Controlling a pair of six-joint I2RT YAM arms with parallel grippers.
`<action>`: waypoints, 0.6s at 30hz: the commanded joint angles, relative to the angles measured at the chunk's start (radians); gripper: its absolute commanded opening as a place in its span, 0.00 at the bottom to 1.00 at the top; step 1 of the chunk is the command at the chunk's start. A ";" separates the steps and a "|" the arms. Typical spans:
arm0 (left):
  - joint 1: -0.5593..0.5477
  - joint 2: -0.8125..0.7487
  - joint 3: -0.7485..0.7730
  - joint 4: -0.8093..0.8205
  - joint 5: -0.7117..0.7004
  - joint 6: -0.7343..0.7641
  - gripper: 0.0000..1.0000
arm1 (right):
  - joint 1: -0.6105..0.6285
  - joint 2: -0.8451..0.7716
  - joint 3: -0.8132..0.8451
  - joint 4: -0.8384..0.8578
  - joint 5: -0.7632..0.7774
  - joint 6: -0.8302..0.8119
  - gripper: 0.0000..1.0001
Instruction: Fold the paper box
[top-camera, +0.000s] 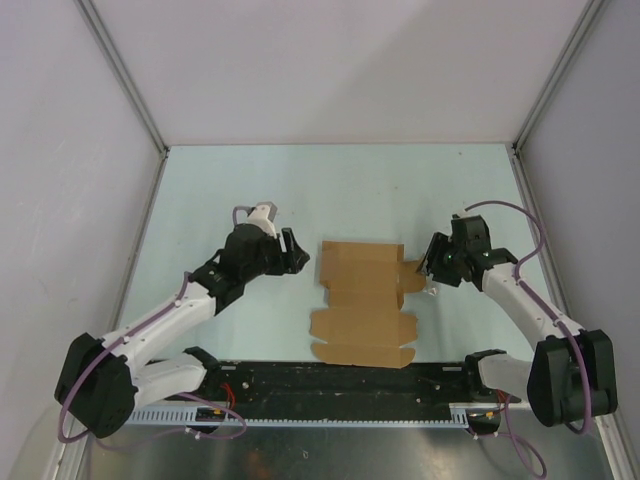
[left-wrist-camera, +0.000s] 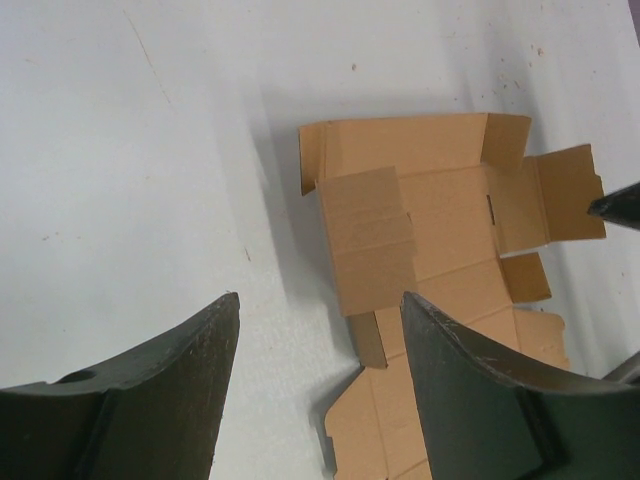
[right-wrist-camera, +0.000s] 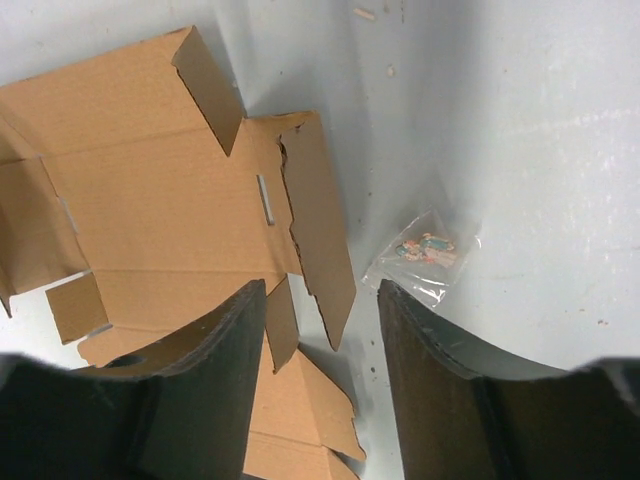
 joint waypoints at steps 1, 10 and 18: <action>0.006 -0.041 -0.033 0.008 0.034 -0.021 0.70 | -0.004 0.014 0.033 0.073 0.010 -0.049 0.50; 0.006 -0.056 -0.056 0.010 0.040 -0.029 0.70 | 0.043 0.054 0.021 0.099 0.036 -0.026 0.20; 0.006 -0.038 -0.067 0.013 0.025 -0.026 0.70 | 0.163 0.001 -0.005 0.092 0.091 0.041 0.17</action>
